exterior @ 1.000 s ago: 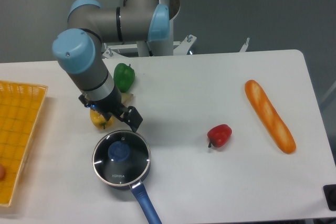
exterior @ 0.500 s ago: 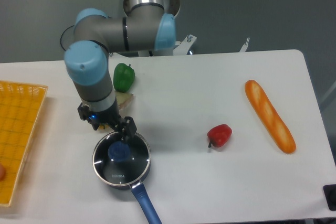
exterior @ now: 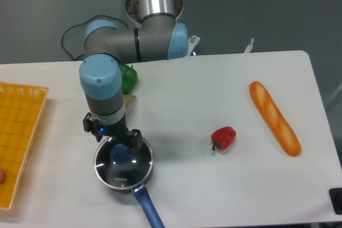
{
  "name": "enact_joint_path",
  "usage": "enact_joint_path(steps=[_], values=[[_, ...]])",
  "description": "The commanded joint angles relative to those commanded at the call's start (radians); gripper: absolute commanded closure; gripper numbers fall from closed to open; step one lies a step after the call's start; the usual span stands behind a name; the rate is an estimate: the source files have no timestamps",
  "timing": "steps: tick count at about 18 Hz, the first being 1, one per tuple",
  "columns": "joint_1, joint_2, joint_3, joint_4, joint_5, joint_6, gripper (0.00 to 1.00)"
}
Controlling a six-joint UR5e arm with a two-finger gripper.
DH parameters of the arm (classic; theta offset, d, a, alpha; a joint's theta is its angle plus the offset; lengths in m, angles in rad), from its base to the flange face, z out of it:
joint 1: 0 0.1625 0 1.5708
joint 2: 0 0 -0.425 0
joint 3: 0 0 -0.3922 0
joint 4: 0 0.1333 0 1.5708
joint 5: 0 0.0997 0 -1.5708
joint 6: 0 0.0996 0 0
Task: Open the lid
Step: 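Close the gripper on the blue knob of the lid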
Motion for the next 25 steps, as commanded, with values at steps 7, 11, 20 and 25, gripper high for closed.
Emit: enact_joint_path(steps=[7, 11, 20, 25], values=[[0.018, -0.025, 0.009, -0.002, 0.061, 0.046, 0.0], [0.018, -0.026, 0.008, -0.002, 0.061, 0.046, 0.0], [0.011, -0.054, 0.012, 0.0, 0.058, 0.04, 0.0], [0.006, -0.06, 0.014, 0.0, 0.057, 0.04, 0.0]])
